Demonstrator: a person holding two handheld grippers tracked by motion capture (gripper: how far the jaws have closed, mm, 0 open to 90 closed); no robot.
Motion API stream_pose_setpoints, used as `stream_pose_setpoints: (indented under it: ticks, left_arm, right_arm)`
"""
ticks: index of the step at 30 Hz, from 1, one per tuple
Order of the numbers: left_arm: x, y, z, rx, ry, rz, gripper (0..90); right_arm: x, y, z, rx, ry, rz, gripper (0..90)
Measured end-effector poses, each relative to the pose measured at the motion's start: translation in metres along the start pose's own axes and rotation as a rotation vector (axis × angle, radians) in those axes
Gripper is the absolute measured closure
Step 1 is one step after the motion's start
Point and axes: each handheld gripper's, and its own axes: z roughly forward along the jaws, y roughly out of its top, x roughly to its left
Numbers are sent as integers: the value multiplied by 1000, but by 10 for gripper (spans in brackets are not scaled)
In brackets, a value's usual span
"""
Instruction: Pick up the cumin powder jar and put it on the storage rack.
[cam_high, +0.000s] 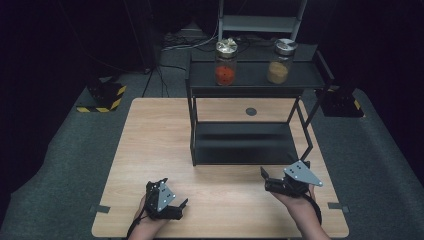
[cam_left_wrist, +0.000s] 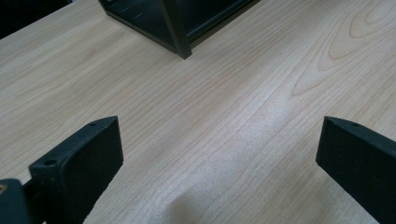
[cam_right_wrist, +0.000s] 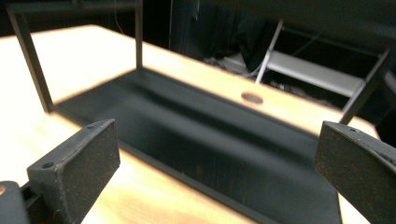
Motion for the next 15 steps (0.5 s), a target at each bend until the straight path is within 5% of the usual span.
stream_pose_setpoints:
  ticks: [9, 15]
  left_arm:
    - [0, -1, 0, -4, 1, -7, 9]
    - [1, 0, 0, -1, -3, -3, 9]
  right_arm:
    - [1, -38, 2, 82, 0, 31, 0]
    - [4, -50, 2, 148, -3, 0, 0]
